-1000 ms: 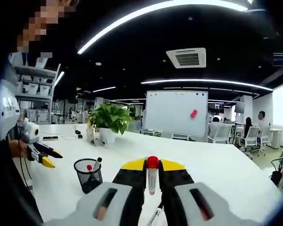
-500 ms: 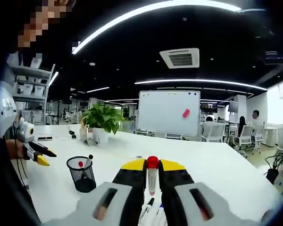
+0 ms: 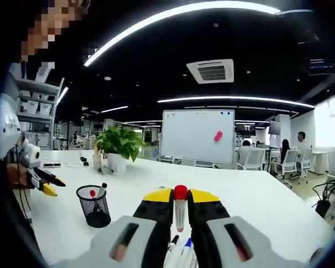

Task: Pick up the whiteboard markers from the pen holder and place them facing the whiteboard neatly

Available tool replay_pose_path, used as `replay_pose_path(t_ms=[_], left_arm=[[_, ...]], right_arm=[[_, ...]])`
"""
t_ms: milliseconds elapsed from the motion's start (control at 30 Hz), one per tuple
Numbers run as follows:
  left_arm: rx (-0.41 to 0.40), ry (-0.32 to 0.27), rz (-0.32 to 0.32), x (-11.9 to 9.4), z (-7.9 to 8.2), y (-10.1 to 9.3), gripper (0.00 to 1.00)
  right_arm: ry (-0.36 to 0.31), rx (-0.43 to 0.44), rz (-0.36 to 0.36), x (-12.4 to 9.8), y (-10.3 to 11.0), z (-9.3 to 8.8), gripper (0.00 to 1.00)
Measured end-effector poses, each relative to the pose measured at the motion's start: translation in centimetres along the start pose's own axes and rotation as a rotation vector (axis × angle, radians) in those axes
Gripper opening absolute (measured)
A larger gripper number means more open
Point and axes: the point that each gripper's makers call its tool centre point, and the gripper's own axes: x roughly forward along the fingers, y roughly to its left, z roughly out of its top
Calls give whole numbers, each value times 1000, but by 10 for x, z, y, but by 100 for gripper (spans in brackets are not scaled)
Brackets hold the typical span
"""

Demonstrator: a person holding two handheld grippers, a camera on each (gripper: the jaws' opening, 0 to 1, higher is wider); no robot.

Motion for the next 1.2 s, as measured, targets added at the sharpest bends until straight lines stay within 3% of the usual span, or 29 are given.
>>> replay_pose_path(t_ms=[633,867,933,1200], left_arm=[[-6,7,0,2,-3,1,56],[0,7,-20,6,-1,-4,56],[3,5,-23,6,0,-5,56],[9,1,-27,7,2,-6,56]], right_arm=[[3,-26,-55,-9,-18,-12,13],[57,-55,-121,-18,-40,-30,13],[90,-26,-154,-21,-51,-38,13],[69,-34,-161,-22,-54,-33,13]])
